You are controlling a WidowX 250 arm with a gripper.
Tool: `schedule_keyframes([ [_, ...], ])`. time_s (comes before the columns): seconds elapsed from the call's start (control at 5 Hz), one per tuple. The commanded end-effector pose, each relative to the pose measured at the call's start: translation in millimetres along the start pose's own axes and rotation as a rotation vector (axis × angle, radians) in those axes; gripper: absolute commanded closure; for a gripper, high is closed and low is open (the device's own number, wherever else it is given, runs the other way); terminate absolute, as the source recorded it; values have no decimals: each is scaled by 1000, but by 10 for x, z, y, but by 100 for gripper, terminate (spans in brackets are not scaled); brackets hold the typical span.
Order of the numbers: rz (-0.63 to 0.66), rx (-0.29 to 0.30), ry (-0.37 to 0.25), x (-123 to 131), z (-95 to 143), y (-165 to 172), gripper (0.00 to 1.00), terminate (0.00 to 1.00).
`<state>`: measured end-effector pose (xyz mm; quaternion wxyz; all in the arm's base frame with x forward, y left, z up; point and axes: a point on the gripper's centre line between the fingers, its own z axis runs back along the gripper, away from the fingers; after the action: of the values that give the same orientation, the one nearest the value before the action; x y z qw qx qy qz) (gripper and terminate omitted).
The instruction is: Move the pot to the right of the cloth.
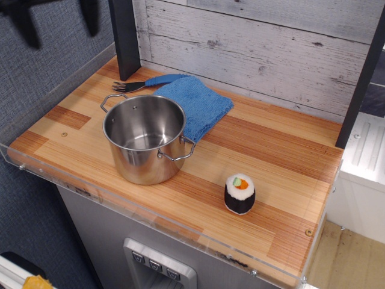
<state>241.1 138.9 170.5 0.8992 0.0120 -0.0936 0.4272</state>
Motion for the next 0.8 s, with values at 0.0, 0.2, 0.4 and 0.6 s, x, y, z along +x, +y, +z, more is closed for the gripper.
schedule_keyframes([
  [0.0,-120,-19,-60,-158,-333,92,0,0],
  [0.2,-146,6,-57,-225,-411,32,0,0],
  [0.4,-164,53,-63,-269,-517,-3,0,0],
  [0.6,-177,86,-61,-312,-634,-70,0,0],
])
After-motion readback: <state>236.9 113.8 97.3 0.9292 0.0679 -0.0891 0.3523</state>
